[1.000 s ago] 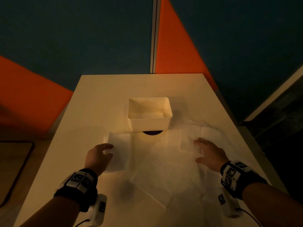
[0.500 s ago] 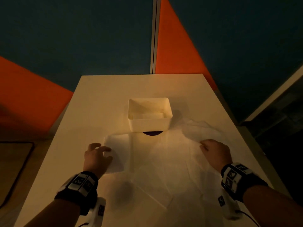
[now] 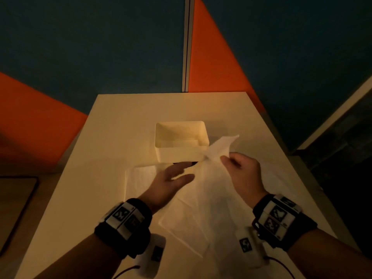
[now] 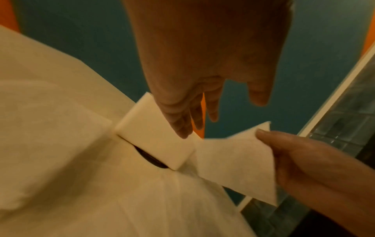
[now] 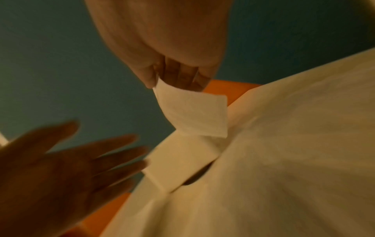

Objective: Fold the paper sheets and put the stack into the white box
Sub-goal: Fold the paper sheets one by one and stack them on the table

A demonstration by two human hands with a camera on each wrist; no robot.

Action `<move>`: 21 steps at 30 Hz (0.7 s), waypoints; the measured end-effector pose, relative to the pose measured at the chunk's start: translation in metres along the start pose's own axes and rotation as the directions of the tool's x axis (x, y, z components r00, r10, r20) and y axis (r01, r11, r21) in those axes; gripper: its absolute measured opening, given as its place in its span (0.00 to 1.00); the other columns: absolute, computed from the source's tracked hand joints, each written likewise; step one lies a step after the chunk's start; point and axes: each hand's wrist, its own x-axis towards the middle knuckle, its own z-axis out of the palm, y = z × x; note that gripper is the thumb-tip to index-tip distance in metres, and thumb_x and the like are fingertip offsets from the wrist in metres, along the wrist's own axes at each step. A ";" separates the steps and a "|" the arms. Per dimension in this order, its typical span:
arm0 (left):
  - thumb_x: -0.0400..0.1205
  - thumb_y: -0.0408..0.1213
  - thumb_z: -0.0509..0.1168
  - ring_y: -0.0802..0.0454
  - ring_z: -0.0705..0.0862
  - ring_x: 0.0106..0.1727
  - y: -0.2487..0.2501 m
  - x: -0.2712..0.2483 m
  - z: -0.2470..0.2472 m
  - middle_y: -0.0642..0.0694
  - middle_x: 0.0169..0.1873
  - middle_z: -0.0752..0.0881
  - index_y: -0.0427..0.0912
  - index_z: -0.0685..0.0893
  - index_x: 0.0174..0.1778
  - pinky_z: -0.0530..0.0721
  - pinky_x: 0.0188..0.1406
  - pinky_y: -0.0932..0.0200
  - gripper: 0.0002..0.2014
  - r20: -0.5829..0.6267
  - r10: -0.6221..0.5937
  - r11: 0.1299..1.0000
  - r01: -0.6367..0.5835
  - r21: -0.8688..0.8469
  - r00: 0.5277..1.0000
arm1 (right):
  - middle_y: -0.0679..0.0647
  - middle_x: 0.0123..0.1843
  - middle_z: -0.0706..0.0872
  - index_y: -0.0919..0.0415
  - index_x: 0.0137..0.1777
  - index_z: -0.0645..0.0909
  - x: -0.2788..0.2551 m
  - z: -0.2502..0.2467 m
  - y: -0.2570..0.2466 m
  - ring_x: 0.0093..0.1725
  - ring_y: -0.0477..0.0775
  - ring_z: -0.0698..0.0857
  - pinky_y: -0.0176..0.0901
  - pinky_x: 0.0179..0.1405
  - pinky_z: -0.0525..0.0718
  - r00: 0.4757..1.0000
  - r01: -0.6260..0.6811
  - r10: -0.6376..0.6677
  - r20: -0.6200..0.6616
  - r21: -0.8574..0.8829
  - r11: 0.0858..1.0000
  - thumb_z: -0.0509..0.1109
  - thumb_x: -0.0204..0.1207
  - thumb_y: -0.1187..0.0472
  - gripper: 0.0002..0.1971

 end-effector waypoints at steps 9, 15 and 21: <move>0.76 0.45 0.66 0.39 0.79 0.64 0.012 0.000 0.023 0.33 0.60 0.80 0.42 0.75 0.66 0.76 0.67 0.41 0.23 0.106 0.127 0.869 -0.059 -0.491 0.986 | 0.52 0.56 0.88 0.57 0.61 0.83 -0.018 0.028 -0.042 0.58 0.45 0.86 0.39 0.57 0.83 0.934 -0.005 -0.115 0.339 0.333 0.943 0.61 0.82 0.60 0.13; 0.83 0.47 0.58 0.41 0.85 0.55 0.012 0.005 0.011 0.37 0.54 0.87 0.36 0.81 0.62 0.84 0.58 0.46 0.19 -0.053 -0.006 0.822 -0.025 -0.569 0.999 | 0.49 0.54 0.88 0.55 0.60 0.82 -0.011 0.017 -0.049 0.51 0.44 0.86 0.33 0.51 0.82 0.909 -0.028 -0.136 0.394 0.384 0.923 0.62 0.82 0.68 0.13; 0.80 0.45 0.61 0.48 0.89 0.43 0.013 0.006 -0.009 0.40 0.45 0.90 0.36 0.84 0.57 0.87 0.38 0.57 0.17 -0.003 -0.046 0.778 0.034 -0.627 0.999 | 0.53 0.54 0.86 0.57 0.58 0.82 0.016 -0.004 -0.032 0.55 0.52 0.84 0.43 0.51 0.81 0.965 -0.260 0.239 0.109 0.257 0.931 0.72 0.76 0.59 0.12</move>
